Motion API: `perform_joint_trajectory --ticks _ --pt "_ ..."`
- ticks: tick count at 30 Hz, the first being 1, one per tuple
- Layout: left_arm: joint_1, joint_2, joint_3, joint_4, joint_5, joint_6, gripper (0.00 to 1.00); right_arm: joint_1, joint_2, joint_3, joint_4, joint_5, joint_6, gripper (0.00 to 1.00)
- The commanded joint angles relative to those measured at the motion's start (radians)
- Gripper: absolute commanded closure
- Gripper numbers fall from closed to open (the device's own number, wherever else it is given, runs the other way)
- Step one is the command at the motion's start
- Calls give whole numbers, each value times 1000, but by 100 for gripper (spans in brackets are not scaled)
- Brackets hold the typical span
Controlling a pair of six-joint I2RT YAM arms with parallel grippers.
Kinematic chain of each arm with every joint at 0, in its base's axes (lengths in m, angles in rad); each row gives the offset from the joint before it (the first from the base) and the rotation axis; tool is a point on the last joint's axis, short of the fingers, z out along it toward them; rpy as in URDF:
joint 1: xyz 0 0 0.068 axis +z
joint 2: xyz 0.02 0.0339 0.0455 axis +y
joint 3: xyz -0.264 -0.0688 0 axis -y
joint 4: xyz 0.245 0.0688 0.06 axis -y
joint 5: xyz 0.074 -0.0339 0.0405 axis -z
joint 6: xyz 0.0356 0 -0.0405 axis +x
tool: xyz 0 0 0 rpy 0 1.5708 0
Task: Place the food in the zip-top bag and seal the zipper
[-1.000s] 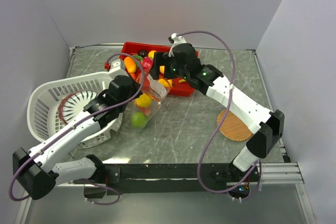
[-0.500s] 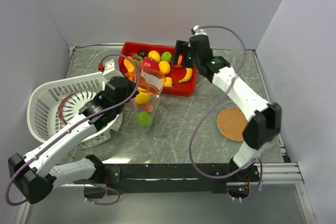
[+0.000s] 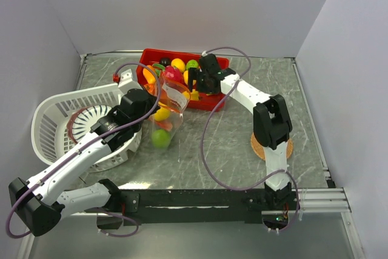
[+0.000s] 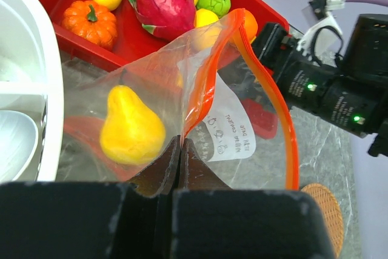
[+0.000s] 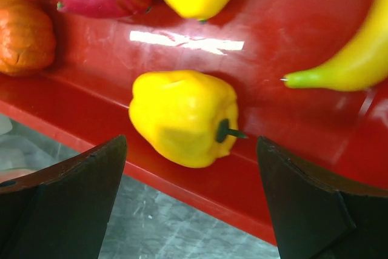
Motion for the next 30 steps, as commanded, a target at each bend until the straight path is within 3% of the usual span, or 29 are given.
perform_joint_trajectory --ticks 1,11,14,20,23,30 --pt "1 -26 22 28 -5 -4 99 25 27 50 36 -28 11 10" --pt "2 -22 20 33 -1 -7 99 27 104 116 -2 -10 17 19" --pt "1 -20 19 34 2 -7 99 27 124 133 -8 -2 20 28" --pt "1 -19 25 33 -2 -3 99 11 92 139 -22 29 25 74" --pt "1 -13 25 36 -1 -3 99 -2 44 127 -22 44 23 85" --pt "1 0 25 44 1 -6 99 -31 -68 113 -45 121 2 89"
